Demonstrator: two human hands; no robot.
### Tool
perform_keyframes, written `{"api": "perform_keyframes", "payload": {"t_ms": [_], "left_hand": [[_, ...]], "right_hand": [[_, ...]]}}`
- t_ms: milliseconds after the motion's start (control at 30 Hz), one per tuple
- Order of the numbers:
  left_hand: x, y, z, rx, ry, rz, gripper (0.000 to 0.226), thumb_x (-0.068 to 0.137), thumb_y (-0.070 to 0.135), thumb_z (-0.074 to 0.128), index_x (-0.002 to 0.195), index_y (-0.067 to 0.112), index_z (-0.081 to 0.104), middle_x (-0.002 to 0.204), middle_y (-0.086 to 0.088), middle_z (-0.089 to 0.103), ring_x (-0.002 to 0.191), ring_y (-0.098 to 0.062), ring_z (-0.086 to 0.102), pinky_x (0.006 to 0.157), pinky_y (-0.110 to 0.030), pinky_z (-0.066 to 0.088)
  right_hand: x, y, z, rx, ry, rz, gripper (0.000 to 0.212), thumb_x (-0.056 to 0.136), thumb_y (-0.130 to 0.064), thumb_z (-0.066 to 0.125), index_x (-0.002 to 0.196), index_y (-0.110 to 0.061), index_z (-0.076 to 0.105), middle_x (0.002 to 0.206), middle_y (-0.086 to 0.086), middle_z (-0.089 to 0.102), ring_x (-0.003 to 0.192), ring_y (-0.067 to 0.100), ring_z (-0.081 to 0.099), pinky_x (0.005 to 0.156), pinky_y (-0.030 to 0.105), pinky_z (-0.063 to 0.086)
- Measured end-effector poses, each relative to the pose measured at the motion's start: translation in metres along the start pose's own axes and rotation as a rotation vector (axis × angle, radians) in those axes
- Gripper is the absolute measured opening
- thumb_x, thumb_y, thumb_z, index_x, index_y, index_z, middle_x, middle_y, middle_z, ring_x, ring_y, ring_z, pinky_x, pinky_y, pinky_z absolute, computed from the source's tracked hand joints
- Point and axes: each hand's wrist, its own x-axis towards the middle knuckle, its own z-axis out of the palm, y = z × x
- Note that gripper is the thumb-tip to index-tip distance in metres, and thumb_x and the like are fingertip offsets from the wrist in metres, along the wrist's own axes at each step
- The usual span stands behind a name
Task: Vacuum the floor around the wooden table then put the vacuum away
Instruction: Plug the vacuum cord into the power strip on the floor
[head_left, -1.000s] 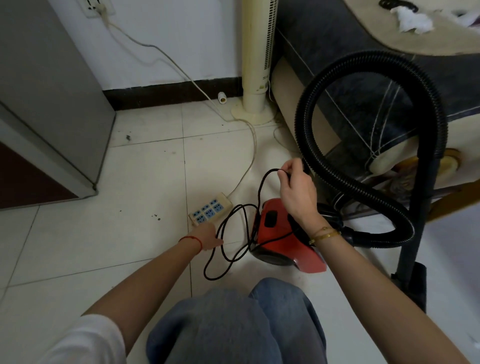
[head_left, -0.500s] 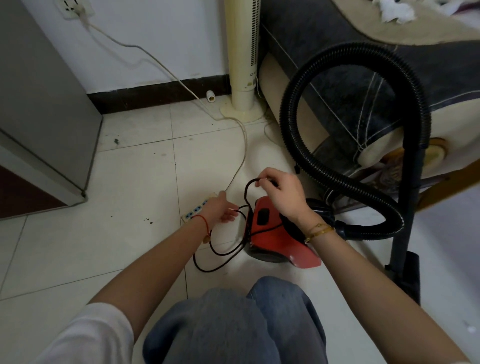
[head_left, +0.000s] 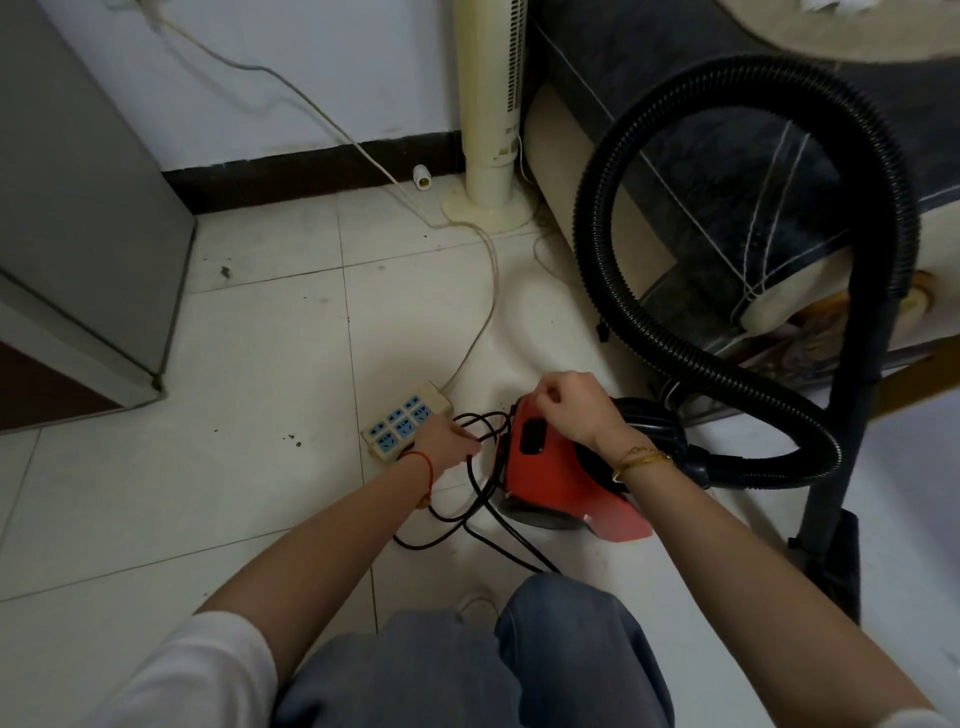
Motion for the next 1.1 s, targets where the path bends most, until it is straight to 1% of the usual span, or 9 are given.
{"api": "perform_keyframes", "payload": {"t_ms": [133, 300, 367, 467, 667, 800, 900, 1000, 1100], "left_hand": [[0.014, 0.004, 0.006, -0.097, 0.078, -0.019, 0.003, 0.083, 0.012, 0.066, 0.081, 0.011, 0.065, 0.074, -0.008, 0.061, 0.068, -0.018, 0.056, 0.061, -0.024, 0.045], [0.017, 0.018, -0.004, -0.161, 0.217, 0.006, 0.019, 0.085, 0.013, 0.065, 0.067, 0.016, 0.061, 0.06, -0.002, 0.055, 0.053, -0.009, 0.05, 0.041, -0.012, 0.038], [0.015, 0.026, -0.017, -0.185, 0.299, 0.026, 0.01, 0.084, 0.013, 0.065, 0.075, 0.013, 0.069, 0.071, -0.007, 0.065, 0.066, -0.015, 0.059, 0.051, -0.011, 0.044], [0.008, 0.035, -0.043, -0.195, 0.386, 0.059, 0.019, 0.082, 0.014, 0.065, 0.097, 0.008, 0.075, 0.092, -0.01, 0.073, 0.09, -0.021, 0.067, 0.082, -0.023, 0.052], [-0.015, 0.036, -0.075, -0.214, 0.474, 0.184, 0.017, 0.083, 0.012, 0.065, 0.097, 0.011, 0.075, 0.093, -0.005, 0.073, 0.075, -0.008, 0.061, 0.07, -0.015, 0.049], [-0.034, 0.027, -0.077, -0.152, 0.479, 0.245, 0.017, 0.082, 0.011, 0.066, 0.097, 0.01, 0.075, 0.095, -0.005, 0.073, 0.081, -0.007, 0.062, 0.075, -0.012, 0.045], [-0.048, 0.017, -0.074, -0.117, 0.486, 0.287, 0.015, 0.081, 0.013, 0.067, 0.094, 0.013, 0.076, 0.091, -0.003, 0.073, 0.079, -0.007, 0.063, 0.072, -0.014, 0.046], [-0.059, 0.003, -0.075, -0.102, 0.469, 0.321, 0.014, 0.077, 0.019, 0.071, 0.09, 0.017, 0.076, 0.084, 0.003, 0.073, 0.074, -0.003, 0.064, 0.068, -0.01, 0.047], [-0.07, -0.013, -0.08, -0.125, 0.362, 0.356, 0.021, 0.067, 0.031, 0.078, 0.085, 0.022, 0.076, 0.071, 0.015, 0.068, 0.065, 0.012, 0.061, 0.064, -0.002, 0.047]], "right_hand": [[0.01, 0.014, 0.011, -0.001, 0.022, 0.008, 0.021, 0.087, -0.018, 0.049, 0.084, -0.014, 0.069, 0.078, 0.003, 0.065, 0.072, 0.02, 0.059, 0.063, 0.025, 0.042], [0.02, 0.016, 0.014, 0.0, 0.031, 0.021, 0.022, 0.087, -0.018, 0.049, 0.087, -0.014, 0.07, 0.085, 0.005, 0.068, 0.078, 0.02, 0.06, 0.072, 0.03, 0.051], [0.023, 0.012, 0.015, 0.009, 0.026, 0.032, 0.023, 0.087, -0.018, 0.048, 0.086, -0.014, 0.07, 0.085, 0.005, 0.068, 0.079, 0.021, 0.062, 0.071, 0.029, 0.05], [0.026, 0.002, 0.014, 0.029, 0.027, 0.035, 0.023, 0.087, -0.018, 0.048, 0.085, -0.015, 0.07, 0.079, 0.003, 0.067, 0.076, 0.02, 0.063, 0.065, 0.024, 0.045], [0.029, -0.034, 0.012, 0.105, 0.05, 0.006, 0.024, 0.087, -0.017, 0.048, 0.086, -0.015, 0.072, 0.081, 0.002, 0.069, 0.076, 0.017, 0.061, 0.07, 0.026, 0.05], [0.028, -0.066, 0.018, 0.238, -0.006, 0.0, 0.028, 0.088, -0.015, 0.047, 0.085, -0.012, 0.074, 0.078, 0.003, 0.07, 0.065, 0.009, 0.057, 0.053, 0.009, 0.041], [0.028, -0.091, 0.03, 0.323, -0.138, 0.067, 0.036, 0.094, -0.025, 0.045, 0.08, -0.01, 0.074, 0.072, 0.003, 0.07, 0.064, 0.011, 0.055, 0.066, 0.021, 0.046], [0.029, -0.108, 0.045, 0.283, -0.19, 0.162, 0.046, 0.096, -0.036, 0.041, 0.073, -0.008, 0.069, 0.048, -0.003, 0.06, 0.057, 0.013, 0.051, 0.059, 0.023, 0.04], [0.027, -0.115, 0.063, 0.255, -0.269, 0.251, 0.043, 0.094, -0.031, 0.044, 0.062, -0.006, 0.055, 0.045, 0.001, 0.054, 0.05, 0.016, 0.046, 0.048, 0.023, 0.033]]}}
